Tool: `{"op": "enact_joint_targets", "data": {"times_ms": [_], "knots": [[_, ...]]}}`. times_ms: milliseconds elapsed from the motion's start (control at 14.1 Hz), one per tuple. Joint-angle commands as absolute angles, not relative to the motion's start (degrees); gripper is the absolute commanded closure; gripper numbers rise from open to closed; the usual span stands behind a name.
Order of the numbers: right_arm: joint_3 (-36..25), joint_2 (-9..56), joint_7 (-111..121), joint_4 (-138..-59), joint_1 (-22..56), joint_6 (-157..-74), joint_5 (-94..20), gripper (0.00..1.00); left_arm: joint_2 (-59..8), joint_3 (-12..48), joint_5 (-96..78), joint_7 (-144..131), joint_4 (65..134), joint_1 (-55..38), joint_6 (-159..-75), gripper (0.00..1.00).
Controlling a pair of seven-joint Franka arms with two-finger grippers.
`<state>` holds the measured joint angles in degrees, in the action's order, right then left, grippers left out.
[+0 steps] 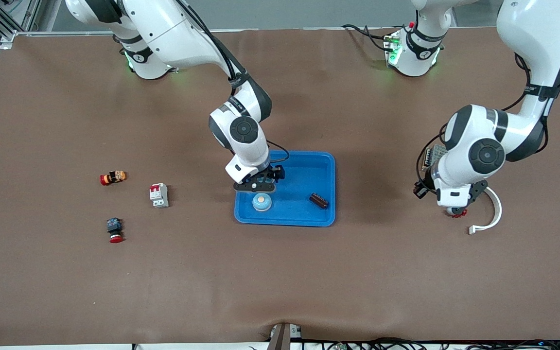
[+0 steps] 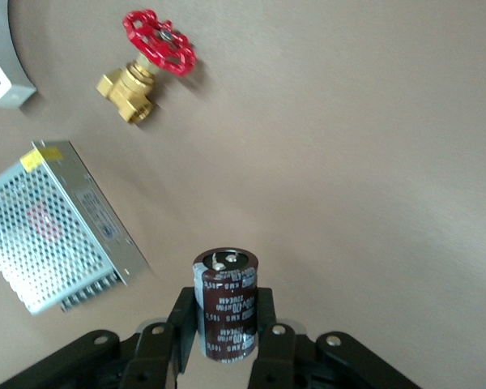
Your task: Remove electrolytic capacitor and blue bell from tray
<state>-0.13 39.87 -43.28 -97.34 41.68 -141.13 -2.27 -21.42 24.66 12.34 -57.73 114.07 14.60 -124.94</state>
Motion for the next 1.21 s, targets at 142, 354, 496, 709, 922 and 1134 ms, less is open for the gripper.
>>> {"op": "enact_joint_targets", "data": {"times_ms": [142, 354, 496, 709, 922, 1134], "knots": [[-0.62, 41.13, -44.03, -97.38, 42.54, -143.43, -1.49, 0.0, -25.04, 25.14, 16.85, -54.58, 115.75, 19.15, -131.74, 1.0], [-0.62, 41.66, -44.12, -97.38, 42.63, -144.14, -1.41, 0.0, -27.76, 25.14, 20.12, -54.58, 115.75, 20.3, -134.64, 1.0], [-0.62, 41.57, -44.3, -97.38, 42.63, -144.14, -1.49, 0.0, -28.56, 25.05, 20.65, -54.58, 115.75, 20.3, -135.09, 1.0], [-0.62, 41.49, -45.0, -97.38, 42.63, -143.97, -1.41, 0.0, -29.88, 25.05, 23.11, -54.58, 115.58, 20.56, -135.61, 1.0], [-0.62, 41.48, -45.0, -97.38, 42.54, -143.88, -1.49, 0.08, -30.85, 24.96, 23.55, -54.58, 115.49, 20.83, -136.4, 1.0], [-0.62, 41.4, -45.0, -97.38, 42.54, -143.53, -1.49, 0.18, -31.55, 24.96, 24.78, -54.58, 115.49, 21.09, -136.76, 1.0]]}}
